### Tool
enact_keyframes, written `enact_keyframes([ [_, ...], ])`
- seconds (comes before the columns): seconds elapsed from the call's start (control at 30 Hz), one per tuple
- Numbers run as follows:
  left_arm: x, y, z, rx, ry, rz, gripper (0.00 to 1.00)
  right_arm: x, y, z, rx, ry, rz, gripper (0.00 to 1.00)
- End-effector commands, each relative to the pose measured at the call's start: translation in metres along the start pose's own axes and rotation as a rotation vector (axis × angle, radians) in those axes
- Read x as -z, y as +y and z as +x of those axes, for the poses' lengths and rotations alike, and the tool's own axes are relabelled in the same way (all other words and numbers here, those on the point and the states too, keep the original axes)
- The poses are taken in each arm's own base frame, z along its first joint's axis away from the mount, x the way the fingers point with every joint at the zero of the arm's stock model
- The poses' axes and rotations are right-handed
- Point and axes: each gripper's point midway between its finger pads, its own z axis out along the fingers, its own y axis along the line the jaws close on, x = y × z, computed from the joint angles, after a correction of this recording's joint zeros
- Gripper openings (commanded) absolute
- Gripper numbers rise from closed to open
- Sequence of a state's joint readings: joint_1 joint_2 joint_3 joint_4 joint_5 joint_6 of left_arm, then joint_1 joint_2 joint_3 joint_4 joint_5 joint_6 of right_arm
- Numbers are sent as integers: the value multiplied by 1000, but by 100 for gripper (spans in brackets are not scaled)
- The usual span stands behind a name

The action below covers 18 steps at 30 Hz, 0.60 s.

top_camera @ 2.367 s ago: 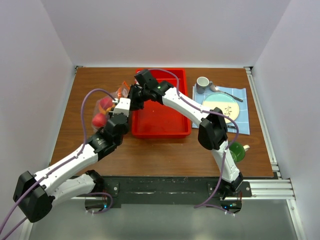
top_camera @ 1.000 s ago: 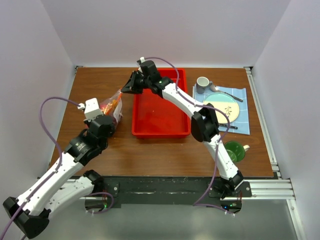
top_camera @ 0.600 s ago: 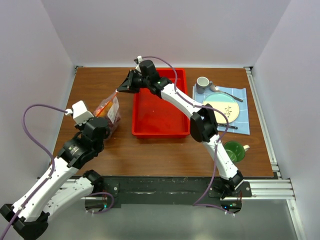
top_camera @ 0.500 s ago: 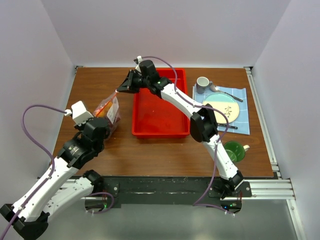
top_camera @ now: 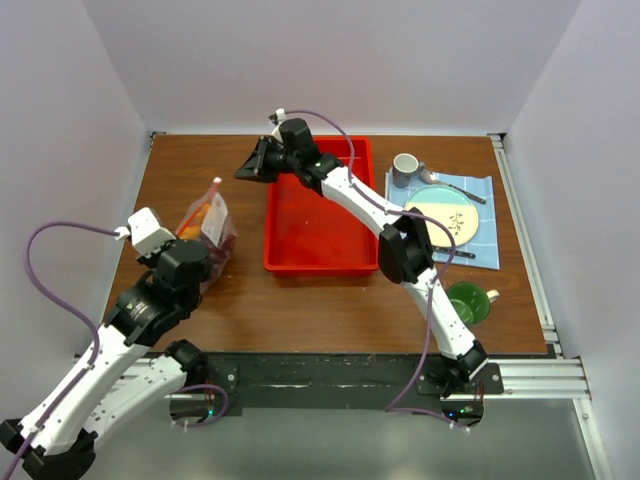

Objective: Place the food in the zip-top bag and seal the zipper

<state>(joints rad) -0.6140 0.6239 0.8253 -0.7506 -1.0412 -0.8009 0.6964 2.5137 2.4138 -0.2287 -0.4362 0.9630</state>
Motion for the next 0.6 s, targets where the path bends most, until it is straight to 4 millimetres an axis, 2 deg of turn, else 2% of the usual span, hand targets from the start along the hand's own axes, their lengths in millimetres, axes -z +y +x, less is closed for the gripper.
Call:
enact_keyframes([
  [0.0,7,21,-47,98,-150,-94,0,15,-38,-81,0,-214,59,10],
  [0.13,7,20,-50,91,-163,-102,0,17,-29,-85,7,-220,32,21],
  [0.2,5,16,-53,106,-176,-106,0,21,-18,-86,19,-213,7,32],
  [0.23,4,15,-55,94,-186,-111,0,27,-6,-89,35,-217,-11,36],
  [0.27,0,10,-54,78,-188,-112,0,29,-4,-87,42,-208,-15,42],
  [0.33,-5,-6,-60,73,-209,-89,0,43,15,-87,71,-199,-36,51],
  [0.4,-16,-24,-58,59,-202,-70,0,55,26,-84,97,-186,-40,55],
  [0.43,-20,-38,-51,54,-167,-16,0,58,21,-80,120,-172,-18,59],
  [0.47,-32,-45,-44,41,-141,-20,0,75,42,-83,148,-187,-33,60],
  [0.5,-37,-59,-32,44,-85,41,0,82,44,-81,159,-183,-25,62],
  [0.53,-43,-65,-23,42,-51,62,2,88,38,-77,186,-180,6,65],
  [0.57,-55,-69,-14,38,-23,63,5,105,52,-80,211,-197,16,67],
])
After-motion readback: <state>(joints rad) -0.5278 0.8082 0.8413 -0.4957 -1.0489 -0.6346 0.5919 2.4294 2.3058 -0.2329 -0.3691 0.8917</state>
